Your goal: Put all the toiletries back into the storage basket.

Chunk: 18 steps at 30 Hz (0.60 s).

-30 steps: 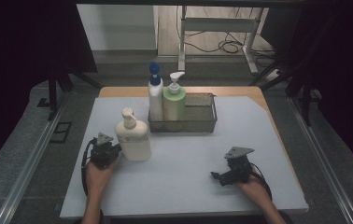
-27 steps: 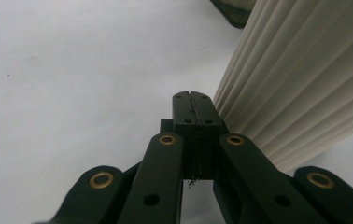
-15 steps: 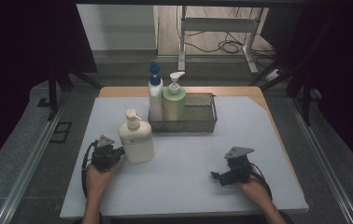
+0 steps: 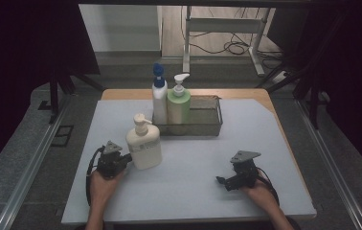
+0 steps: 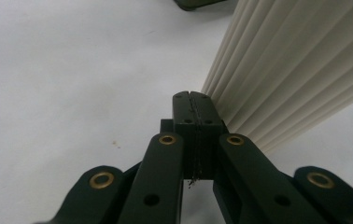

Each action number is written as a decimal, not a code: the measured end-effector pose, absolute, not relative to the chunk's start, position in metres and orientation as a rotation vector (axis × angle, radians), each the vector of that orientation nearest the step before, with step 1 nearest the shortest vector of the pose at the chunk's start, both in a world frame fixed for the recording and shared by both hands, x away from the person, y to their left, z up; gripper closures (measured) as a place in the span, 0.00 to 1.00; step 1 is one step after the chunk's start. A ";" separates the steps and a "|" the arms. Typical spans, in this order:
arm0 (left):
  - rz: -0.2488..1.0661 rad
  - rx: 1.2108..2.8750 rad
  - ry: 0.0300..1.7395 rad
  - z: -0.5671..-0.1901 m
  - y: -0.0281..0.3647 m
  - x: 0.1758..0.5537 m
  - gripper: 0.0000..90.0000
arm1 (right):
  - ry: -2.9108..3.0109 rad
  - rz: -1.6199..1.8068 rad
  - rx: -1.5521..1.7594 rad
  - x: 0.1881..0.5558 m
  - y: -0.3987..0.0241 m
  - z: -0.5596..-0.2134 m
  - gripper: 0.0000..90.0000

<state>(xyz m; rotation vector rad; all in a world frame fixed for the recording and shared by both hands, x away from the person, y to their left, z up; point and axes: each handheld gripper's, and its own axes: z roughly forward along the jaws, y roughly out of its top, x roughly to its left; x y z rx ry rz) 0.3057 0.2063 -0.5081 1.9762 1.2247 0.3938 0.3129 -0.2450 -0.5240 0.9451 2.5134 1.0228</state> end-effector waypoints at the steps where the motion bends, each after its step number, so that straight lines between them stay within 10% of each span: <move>1: 0.392 1.981 1.218 -0.508 0.205 0.305 0.99 | 2.513 1.023 0.945 0.313 -0.245 -0.524 0.00; 18: 0.380 2.057 1.133 -0.509 0.185 0.301 0.99 | 2.514 1.023 0.945 0.313 -0.245 -0.524 0.00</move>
